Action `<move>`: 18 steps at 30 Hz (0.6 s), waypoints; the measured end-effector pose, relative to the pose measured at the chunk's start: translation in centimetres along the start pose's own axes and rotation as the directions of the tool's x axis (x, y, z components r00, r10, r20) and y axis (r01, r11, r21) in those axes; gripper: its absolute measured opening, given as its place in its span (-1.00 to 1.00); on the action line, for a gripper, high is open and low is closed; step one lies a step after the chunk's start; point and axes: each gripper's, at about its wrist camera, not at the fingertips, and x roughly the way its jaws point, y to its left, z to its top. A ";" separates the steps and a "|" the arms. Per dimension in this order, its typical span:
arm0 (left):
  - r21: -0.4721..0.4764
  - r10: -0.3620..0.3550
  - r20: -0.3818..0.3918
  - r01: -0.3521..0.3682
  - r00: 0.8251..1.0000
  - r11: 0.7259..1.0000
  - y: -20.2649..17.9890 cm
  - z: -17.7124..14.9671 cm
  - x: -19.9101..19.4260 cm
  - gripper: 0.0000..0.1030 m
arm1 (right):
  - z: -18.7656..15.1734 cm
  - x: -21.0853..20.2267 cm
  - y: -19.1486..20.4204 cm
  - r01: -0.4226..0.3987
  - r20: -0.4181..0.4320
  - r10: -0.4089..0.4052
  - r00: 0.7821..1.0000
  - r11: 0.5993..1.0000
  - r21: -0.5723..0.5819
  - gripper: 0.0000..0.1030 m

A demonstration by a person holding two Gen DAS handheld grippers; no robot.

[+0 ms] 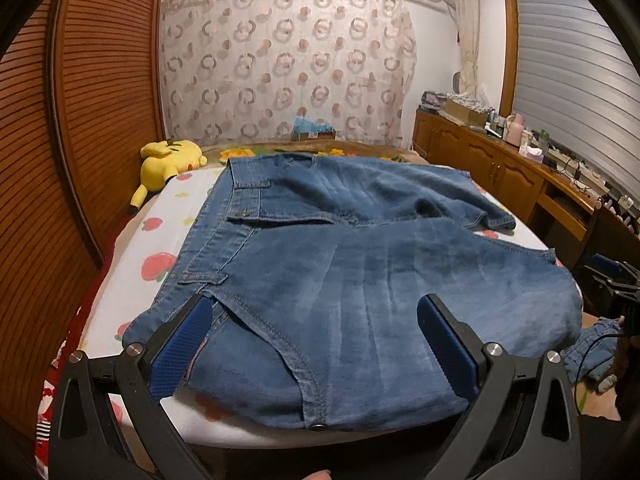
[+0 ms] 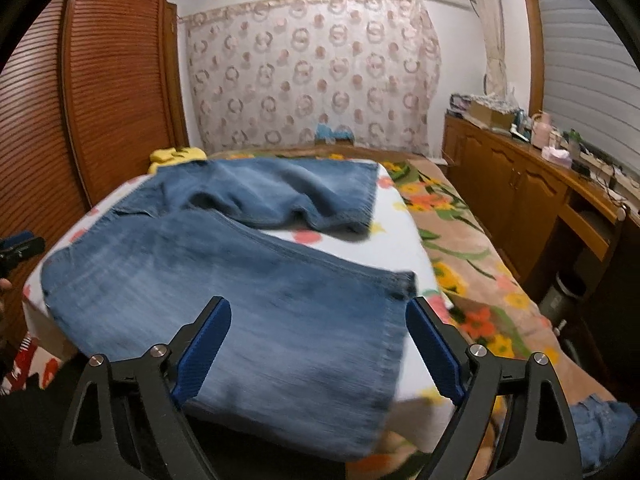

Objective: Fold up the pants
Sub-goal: 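Lower the right gripper to a jeans leg hem and close on it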

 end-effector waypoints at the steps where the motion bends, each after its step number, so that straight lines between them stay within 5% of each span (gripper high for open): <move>1: -0.003 0.000 -0.005 0.000 1.000 1.000 0.2 -0.1 0.2 0.99 | 0.0 -0.1 -0.3 0.011 -0.016 -0.011 1.000 1.000 0.002 0.67; 18: -0.083 0.117 -0.091 -0.124 0.989 0.989 8.4 -1.8 2.7 0.87 | 2.6 0.4 1.4 -0.005 -0.164 0.014 0.986 0.998 0.056 0.18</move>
